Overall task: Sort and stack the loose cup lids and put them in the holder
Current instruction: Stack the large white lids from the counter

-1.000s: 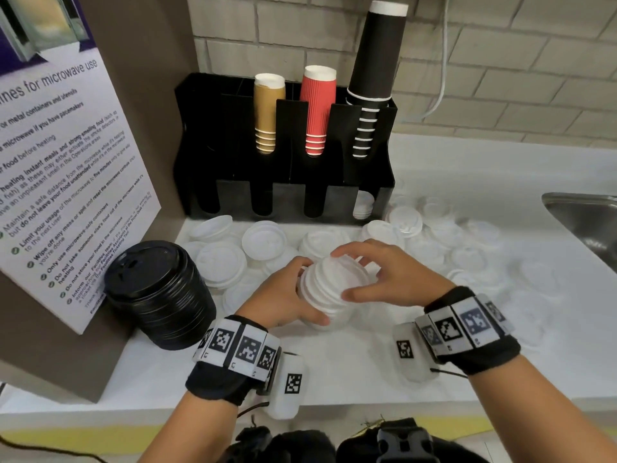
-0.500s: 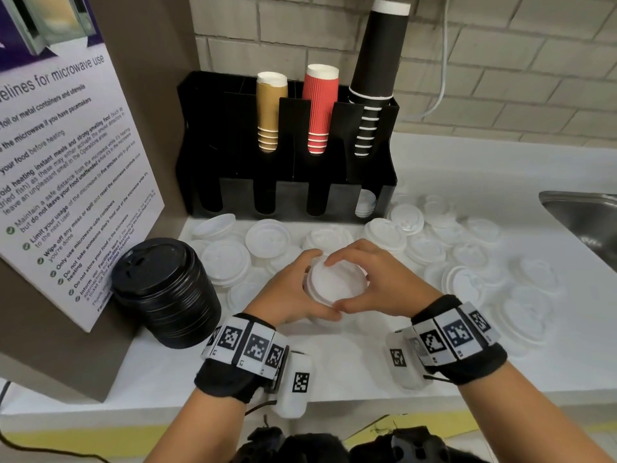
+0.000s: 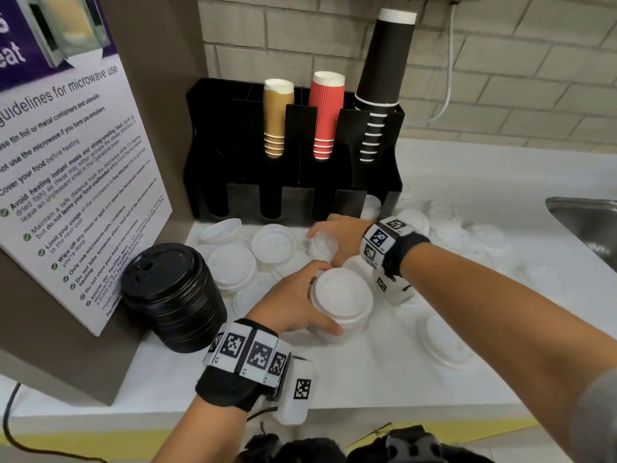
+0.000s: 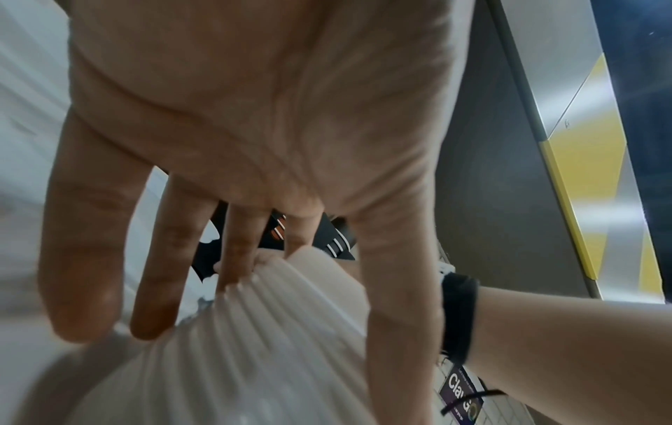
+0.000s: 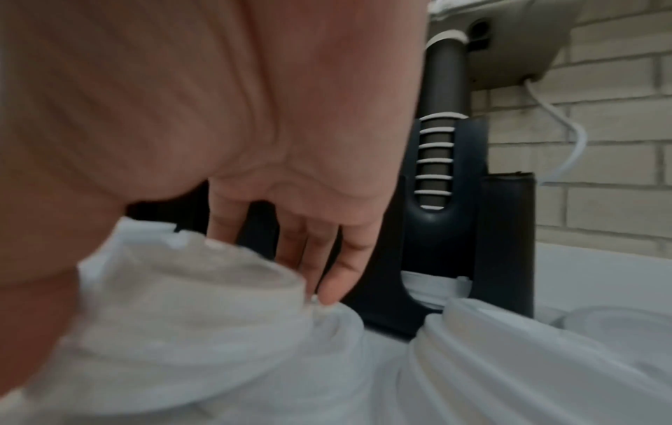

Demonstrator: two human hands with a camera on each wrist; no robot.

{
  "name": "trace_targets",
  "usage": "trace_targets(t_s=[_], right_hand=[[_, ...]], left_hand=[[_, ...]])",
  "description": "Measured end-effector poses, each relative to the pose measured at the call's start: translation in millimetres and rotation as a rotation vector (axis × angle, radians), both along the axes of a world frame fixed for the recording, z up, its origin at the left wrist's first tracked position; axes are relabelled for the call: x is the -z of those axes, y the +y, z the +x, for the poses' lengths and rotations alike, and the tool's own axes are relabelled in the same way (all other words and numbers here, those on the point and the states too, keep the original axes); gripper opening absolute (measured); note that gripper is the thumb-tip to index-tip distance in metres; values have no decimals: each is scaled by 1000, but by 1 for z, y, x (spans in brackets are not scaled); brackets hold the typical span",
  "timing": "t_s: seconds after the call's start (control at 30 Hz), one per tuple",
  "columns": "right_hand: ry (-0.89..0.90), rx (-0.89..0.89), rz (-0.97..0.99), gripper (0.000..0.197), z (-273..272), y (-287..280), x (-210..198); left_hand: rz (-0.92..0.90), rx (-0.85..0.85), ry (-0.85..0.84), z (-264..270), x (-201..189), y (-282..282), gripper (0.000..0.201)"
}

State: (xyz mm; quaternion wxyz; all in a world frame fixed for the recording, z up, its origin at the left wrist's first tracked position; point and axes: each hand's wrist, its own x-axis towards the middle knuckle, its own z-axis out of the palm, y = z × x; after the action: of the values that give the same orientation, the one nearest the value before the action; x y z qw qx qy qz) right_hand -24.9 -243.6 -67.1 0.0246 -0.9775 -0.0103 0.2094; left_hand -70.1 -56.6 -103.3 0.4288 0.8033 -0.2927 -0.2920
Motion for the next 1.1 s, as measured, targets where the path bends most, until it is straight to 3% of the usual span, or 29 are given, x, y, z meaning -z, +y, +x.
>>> trace_targets(t_s=[0.07, 0.2, 0.4, 0.63, 0.77, 0.83, 0.93, 1.1], right_hand=[[-19, -5, 34, 75, 2, 0, -2], [-87, 61, 282, 67, 7, -9, -26], [-36, 159, 243, 70, -3, -35, -49], [-149, 281, 452, 62, -26, -48, -56], [-225, 250, 305, 39, -64, -62, -69], [-69, 214, 205, 34, -89, -67, -69], [229, 181, 39, 43, -123, -66, -56], [294, 123, -140, 59, -153, -65, -33]], left_hand=[[0, -4, 1, -1, 1, 0, 85], [-4, -6, 1, -1, 2, 1, 86], [2, 15, 2, 0, 1, 3, 88], [14, 25, -13, 1, 0, 3, 89], [19, 35, -24, 3, 2, 2, 87], [28, 40, -27, 4, 1, -1, 87], [29, 38, -39, 6, 0, -5, 85], [26, 23, -69, 8, -1, -15, 77]])
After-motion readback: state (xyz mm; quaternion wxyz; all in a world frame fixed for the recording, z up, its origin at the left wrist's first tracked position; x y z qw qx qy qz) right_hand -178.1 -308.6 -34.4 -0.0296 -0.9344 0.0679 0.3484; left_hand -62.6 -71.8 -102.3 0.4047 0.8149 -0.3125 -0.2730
